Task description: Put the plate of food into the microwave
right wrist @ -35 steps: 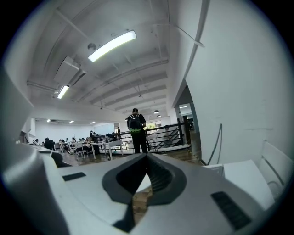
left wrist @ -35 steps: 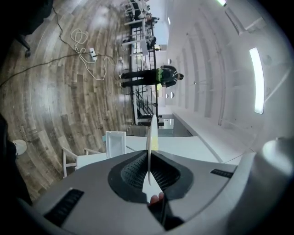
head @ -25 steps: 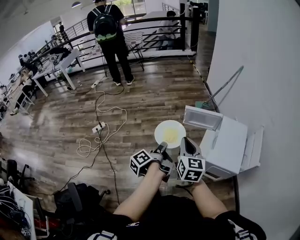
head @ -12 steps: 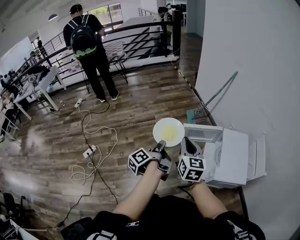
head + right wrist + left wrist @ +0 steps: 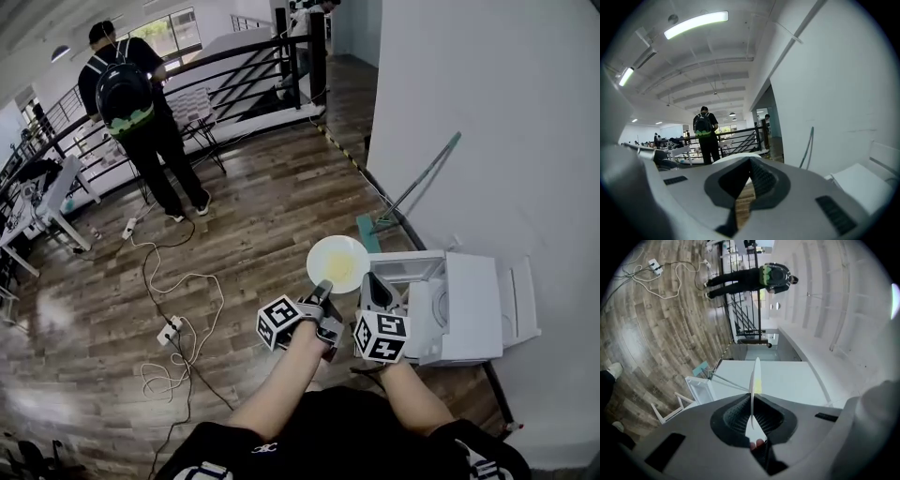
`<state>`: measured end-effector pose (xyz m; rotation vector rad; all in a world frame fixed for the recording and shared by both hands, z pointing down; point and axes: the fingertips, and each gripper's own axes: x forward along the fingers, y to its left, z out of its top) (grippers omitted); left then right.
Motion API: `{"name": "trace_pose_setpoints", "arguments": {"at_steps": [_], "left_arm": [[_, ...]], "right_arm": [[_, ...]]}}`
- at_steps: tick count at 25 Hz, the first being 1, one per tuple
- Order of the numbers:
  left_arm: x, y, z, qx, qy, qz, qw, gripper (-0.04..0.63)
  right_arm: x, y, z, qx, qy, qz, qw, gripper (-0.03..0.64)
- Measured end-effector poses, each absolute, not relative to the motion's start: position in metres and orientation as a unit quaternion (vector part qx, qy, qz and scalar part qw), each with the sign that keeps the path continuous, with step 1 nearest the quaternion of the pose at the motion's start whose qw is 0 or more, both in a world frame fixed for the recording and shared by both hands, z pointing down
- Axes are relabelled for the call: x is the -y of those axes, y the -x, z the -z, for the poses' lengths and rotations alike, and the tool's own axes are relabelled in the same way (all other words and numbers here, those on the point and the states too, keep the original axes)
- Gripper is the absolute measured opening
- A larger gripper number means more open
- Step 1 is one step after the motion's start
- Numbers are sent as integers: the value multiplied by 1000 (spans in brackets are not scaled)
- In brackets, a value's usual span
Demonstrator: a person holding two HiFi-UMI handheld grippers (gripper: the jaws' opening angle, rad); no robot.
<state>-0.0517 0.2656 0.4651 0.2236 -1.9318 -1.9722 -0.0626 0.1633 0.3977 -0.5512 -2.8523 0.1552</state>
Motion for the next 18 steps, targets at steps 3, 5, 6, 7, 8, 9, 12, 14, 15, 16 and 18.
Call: {"name": "trace_pose_setpoints", "arguments": {"at_steps": [3, 5, 6, 7, 8, 9, 12, 14, 15, 16, 18], "left_arm": [[-267, 67, -468, 684, -98, 693, 205, 11], [-262, 76, -468, 684, -114, 689, 213, 11], [-259, 80, -468, 683, -121, 687, 218, 9], [-253, 83, -469, 680, -128, 686, 225, 11], [-246, 86, -471, 676, -134, 685, 235, 11], [-239, 88, -473, 672, -140, 685, 245, 9], [-215, 95, -479, 658, -154, 684, 275, 11], [-202, 100, -480, 653, -163, 680, 290, 9], [-196, 103, -481, 652, -167, 677, 296, 11], [-190, 107, -481, 652, -170, 675, 302, 11], [-179, 113, -482, 651, -177, 669, 312, 11]], "right_arm": [[-163, 70, -400, 978, 161, -56, 117, 8], [-160, 72, -402, 981, 144, -51, 116, 8], [-156, 74, -404, 983, 134, -49, 117, 8], [-152, 75, -406, 984, 124, -48, 120, 8], [-145, 77, -407, 985, 113, -48, 122, 8], [-138, 78, -408, 986, 101, -48, 124, 8], [-116, 81, -407, 988, 69, -50, 126, 8], [-103, 85, -408, 989, 50, -55, 127, 8], [-96, 88, -409, 989, 41, -59, 128, 8], [-90, 91, -410, 989, 34, -63, 130, 8], [-80, 100, -412, 989, 23, -72, 131, 8]]}}
